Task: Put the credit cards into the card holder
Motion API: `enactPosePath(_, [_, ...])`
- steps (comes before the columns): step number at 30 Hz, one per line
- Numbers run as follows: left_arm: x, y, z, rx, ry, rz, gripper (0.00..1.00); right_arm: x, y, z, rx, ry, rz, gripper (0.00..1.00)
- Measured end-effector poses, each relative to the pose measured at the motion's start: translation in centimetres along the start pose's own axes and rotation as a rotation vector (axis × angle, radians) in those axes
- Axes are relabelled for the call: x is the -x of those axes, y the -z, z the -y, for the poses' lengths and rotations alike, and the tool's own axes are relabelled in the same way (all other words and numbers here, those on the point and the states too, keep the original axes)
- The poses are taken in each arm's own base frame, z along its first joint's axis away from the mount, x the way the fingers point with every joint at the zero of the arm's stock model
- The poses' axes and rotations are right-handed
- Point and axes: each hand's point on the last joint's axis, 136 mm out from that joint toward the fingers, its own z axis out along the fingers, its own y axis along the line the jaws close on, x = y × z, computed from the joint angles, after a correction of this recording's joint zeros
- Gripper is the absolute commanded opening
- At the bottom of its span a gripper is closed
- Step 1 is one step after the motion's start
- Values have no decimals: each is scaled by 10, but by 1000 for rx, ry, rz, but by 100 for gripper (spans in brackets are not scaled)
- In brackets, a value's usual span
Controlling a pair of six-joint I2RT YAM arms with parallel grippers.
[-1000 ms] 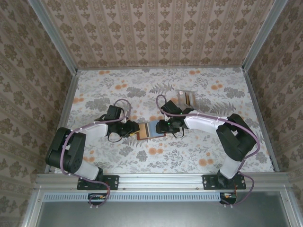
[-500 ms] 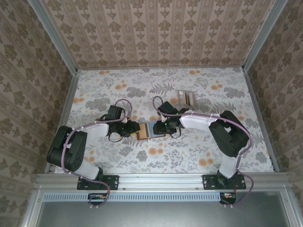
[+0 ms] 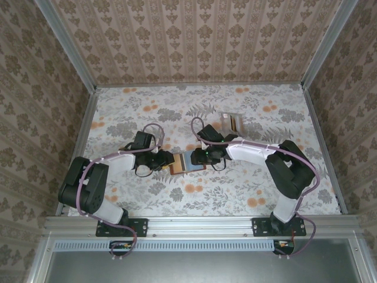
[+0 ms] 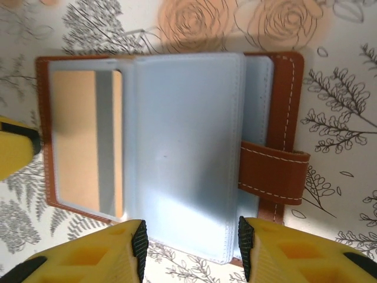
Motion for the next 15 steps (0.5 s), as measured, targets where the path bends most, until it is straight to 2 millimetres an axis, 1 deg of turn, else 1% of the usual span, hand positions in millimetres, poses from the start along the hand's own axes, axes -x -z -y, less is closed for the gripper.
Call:
enactPosePath(3, [0,0,0,0,0,0,32,5,2,-4,13,11,20,48])
enactPosePath(8, [0,0,0,0,0,0,32,4,1,-5,16,22,20,48])
enactPosePath(15, [0,0,0,0,0,0,32,-2,-13,-2,5,24,-3,47])
